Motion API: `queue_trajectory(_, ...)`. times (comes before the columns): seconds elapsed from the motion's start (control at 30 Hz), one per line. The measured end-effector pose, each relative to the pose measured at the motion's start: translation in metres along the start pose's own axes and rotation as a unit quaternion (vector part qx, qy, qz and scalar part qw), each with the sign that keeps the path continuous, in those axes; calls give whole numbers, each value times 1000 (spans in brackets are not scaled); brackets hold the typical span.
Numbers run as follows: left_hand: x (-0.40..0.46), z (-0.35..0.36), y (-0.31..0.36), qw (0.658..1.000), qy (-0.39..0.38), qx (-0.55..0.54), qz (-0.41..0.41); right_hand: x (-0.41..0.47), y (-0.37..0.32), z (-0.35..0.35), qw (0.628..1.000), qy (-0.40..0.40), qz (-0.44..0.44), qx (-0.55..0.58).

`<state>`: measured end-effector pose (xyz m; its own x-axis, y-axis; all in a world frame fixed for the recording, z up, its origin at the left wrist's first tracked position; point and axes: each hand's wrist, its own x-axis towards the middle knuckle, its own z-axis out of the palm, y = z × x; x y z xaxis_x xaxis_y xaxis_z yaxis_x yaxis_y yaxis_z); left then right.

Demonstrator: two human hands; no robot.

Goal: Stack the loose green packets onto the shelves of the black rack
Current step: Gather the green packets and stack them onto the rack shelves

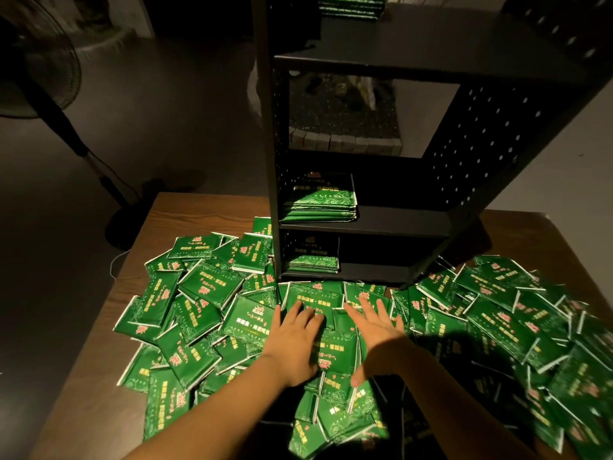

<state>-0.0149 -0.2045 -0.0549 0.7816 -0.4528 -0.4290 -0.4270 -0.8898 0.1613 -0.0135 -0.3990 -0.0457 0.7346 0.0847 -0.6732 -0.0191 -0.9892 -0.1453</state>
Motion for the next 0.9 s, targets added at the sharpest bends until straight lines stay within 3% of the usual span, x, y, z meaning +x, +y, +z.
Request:
queue_trajectory(0.2, 28, -17, -12, 993, -95, 61, -16, 5, 12, -17, 999, -34, -2, 25)
queue_trajectory(0.4, 48, -33, -19, 987, -129, 96, -24, 5, 26, -24, 998, -45, -20, 42)
queue_trajectory(0.6, 49, -29, -15, 990, -82, 110, -37, 7, 21, -19, 998, 54, -27, 35)
queue_trajectory(0.9, 39, -42, -15, 998, -16, -46, -41, 11, 23, -11, 985, 115, 23, 123)
